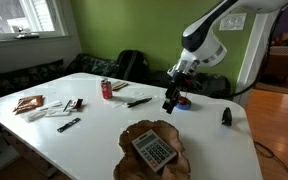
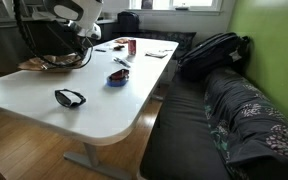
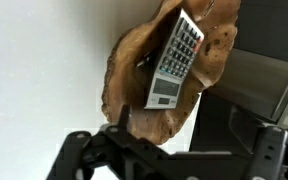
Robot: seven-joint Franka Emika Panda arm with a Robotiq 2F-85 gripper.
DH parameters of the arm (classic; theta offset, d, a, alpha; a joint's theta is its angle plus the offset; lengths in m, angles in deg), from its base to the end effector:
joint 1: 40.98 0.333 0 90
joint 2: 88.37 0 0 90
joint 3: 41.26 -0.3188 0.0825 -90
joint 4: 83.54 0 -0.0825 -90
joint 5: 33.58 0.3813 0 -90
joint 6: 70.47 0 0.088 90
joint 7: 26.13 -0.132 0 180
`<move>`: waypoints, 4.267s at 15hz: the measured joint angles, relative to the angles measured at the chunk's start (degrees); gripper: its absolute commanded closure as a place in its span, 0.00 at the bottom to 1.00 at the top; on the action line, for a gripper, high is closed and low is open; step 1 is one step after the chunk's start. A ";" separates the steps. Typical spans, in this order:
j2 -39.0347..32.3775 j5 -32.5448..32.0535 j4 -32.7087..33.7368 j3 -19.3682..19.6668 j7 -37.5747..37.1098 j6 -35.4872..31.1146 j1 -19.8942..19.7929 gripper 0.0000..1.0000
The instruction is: Take the calculator off of the wooden plate
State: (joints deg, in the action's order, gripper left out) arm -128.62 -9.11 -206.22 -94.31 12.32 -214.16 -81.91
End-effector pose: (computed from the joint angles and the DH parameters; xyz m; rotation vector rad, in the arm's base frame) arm 0.5471 0.1391 0.1798 -2.3009 -0.4753 -0.0432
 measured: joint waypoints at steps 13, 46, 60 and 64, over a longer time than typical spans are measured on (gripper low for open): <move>-2.93 2.78 2.45 7.14 7.56 -4.44 11.07 0.00; -10.76 6.64 17.13 15.88 4.09 -1.74 27.49 0.96; -10.87 37.30 24.06 19.94 18.38 18.39 22.57 0.96; -5.84 50.68 23.37 26.26 29.33 14.45 24.97 0.95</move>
State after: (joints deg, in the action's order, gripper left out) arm -134.46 41.57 -182.85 -68.04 41.65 -199.71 -56.94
